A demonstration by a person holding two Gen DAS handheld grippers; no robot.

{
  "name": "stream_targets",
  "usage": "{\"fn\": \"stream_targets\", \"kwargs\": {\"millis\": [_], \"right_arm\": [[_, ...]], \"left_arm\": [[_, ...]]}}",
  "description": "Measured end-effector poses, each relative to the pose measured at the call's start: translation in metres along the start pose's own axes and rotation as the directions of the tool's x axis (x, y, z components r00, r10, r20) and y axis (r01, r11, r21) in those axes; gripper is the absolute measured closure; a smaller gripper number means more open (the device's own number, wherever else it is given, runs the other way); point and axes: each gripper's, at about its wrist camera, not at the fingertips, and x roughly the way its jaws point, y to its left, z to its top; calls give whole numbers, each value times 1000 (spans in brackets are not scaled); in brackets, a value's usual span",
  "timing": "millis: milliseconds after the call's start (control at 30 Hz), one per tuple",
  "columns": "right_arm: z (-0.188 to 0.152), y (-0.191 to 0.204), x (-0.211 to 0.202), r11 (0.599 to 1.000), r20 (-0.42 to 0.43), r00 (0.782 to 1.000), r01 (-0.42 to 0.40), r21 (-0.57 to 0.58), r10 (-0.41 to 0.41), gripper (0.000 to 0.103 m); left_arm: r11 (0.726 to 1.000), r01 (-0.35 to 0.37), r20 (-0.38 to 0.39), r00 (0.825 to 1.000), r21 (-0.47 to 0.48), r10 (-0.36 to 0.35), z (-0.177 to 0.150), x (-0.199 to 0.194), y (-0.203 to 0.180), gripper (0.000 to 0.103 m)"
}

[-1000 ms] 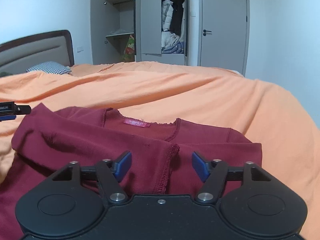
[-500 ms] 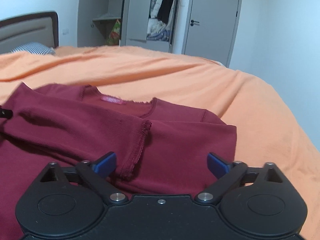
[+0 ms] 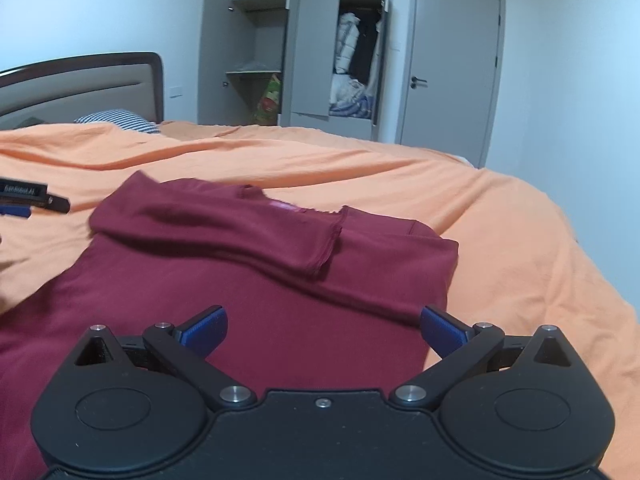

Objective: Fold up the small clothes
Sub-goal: 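Grasp the shirt hem with the right gripper while the left gripper grasps the hem too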

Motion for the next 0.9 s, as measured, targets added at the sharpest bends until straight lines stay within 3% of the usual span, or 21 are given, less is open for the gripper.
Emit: {"fn": "stream_targets", "kwargs": {"millis": [267, 467, 533, 700, 900], "right_arm": [[-38, 9, -63, 999, 22, 998, -51, 12, 50, 1], [-73, 21, -95, 973, -46, 973, -229, -30, 228, 1], [-86, 29, -104, 966, -65, 966, -252, -57, 249, 1], [-108, 51, -123, 947, -89, 967, -252, -201, 238, 1], [-131, 74, -119, 894, -104, 991, -121, -432, 83, 1]], "left_arm": [[995, 85, 22, 996, 54, -86, -32, -62, -8, 0], [965, 202, 28, 977, 166, -209, -72, -95, -20, 0], [949, 240, 21, 968, 204, -249, -87, -102, -23, 0], [908, 320, 3, 943, 270, -333, -115, -118, -33, 0], [888, 337, -33, 938, 314, -344, -134, -128, -45, 0]]}}
